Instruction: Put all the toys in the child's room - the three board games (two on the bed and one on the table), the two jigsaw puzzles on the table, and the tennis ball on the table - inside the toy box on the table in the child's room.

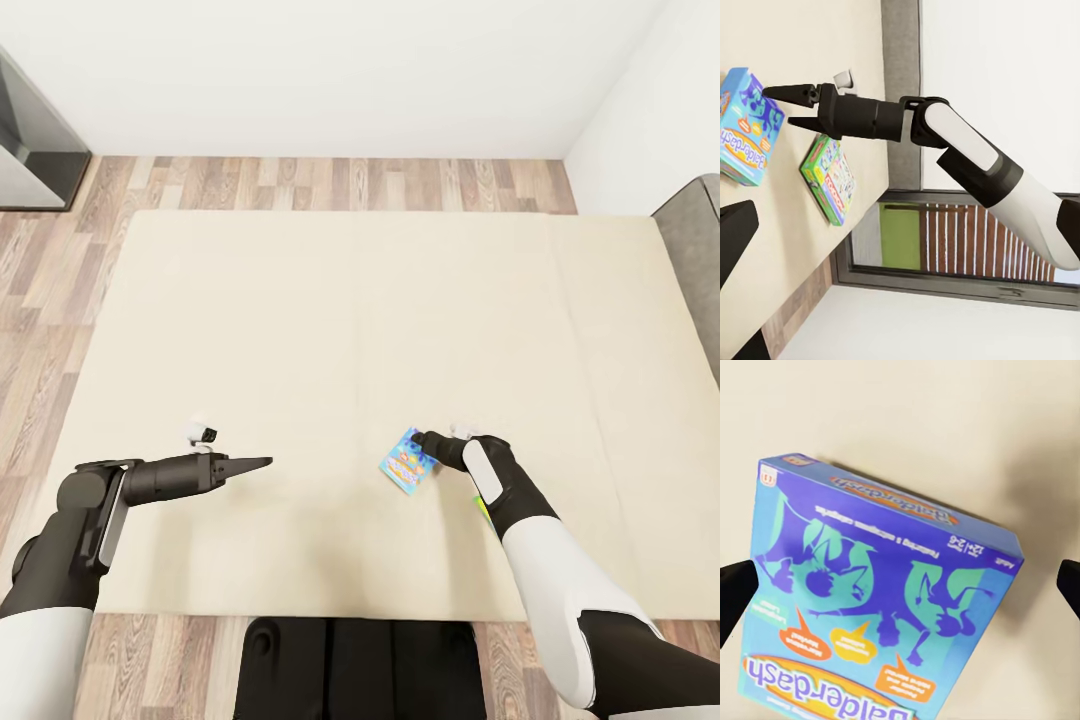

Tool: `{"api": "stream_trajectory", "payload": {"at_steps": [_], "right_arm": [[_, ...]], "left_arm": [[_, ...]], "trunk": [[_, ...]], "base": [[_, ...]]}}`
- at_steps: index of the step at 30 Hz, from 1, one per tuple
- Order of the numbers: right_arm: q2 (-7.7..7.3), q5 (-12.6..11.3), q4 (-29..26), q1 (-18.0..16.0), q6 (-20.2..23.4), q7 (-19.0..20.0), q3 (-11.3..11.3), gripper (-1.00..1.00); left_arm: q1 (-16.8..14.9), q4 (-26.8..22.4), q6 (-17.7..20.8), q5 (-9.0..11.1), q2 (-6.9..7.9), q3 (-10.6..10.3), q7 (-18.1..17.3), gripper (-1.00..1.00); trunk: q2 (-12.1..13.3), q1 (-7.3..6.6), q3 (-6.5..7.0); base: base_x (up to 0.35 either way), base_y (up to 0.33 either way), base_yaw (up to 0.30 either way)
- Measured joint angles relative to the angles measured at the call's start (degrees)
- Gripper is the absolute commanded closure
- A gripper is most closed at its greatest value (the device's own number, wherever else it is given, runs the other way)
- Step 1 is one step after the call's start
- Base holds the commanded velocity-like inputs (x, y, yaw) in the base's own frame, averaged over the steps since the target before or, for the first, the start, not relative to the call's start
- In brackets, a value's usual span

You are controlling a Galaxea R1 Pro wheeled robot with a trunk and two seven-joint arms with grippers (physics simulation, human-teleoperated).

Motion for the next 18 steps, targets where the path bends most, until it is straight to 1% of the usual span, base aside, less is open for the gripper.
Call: {"api": "stream_trajectory", "payload": {"at_steps": [18], "right_arm": [[0.00, 0.0, 0.0, 0.0, 0.0, 0.0, 0.0, -1.00]], "left_arm": [[0.0, 0.0, 0.0, 0.0, 0.00, 0.0, 0.0, -1.00]], "trunk": [[0.0, 0.00, -1.67]], "base": [[0.000, 0.000, 0.000]]}}
